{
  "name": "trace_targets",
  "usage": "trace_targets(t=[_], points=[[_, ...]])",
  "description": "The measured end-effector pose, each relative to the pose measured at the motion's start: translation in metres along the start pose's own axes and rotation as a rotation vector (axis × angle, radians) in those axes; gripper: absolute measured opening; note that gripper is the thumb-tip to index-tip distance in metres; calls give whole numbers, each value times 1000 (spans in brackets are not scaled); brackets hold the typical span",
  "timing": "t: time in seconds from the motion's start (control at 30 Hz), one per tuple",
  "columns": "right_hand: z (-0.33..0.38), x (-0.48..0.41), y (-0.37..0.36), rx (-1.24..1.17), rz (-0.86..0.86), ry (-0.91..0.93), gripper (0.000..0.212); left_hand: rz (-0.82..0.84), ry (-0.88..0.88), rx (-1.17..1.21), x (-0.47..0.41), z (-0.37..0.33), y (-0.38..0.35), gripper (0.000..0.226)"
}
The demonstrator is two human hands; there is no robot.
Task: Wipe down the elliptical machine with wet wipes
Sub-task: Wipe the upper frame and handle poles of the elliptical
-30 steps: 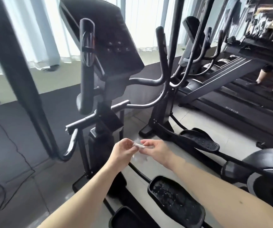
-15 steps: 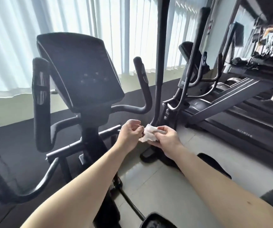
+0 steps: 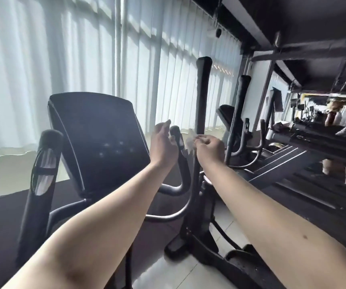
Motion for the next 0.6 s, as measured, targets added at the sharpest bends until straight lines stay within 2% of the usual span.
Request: trace_targets(t=[0.07, 0.13, 0.2, 0.23, 0.3, 0.43, 0.53, 0.6], points=[[20, -3, -12, 24, 12, 87, 19, 77, -39, -70, -12, -5, 0, 49], [30, 2, -30, 21, 147, 170, 27, 150, -73, -90, -13, -4, -2, 43], [25, 13, -48, 1, 306, 239, 36, 159, -116, -60, -11, 4, -2, 41], [19, 16, -54, 15, 325, 256, 39, 151, -130, -24, -10, 8, -1, 43], [5, 18, -60, 110, 320, 289, 39, 143, -133, 97, -11, 16, 1, 44], [8, 24, -64, 174, 336, 494, 51, 96, -15, 308, -16, 24, 4, 34], [26, 16, -60, 221, 243, 430, 38, 59, 153, 461, -19, 35, 6, 51], [36, 1, -61, 279, 159, 388, 29, 30, 195, 498, -19, 38, 9, 58]])
Point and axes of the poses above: each hand's wrist, its own x-axis away from the middle knuckle, its own y-axis out of the back of the hand, z = x × y, the point moved 4 cm from there along -x, towards the middle knuckle, and after that the axes turned 15 degrees about x, right-handed, at the moved point
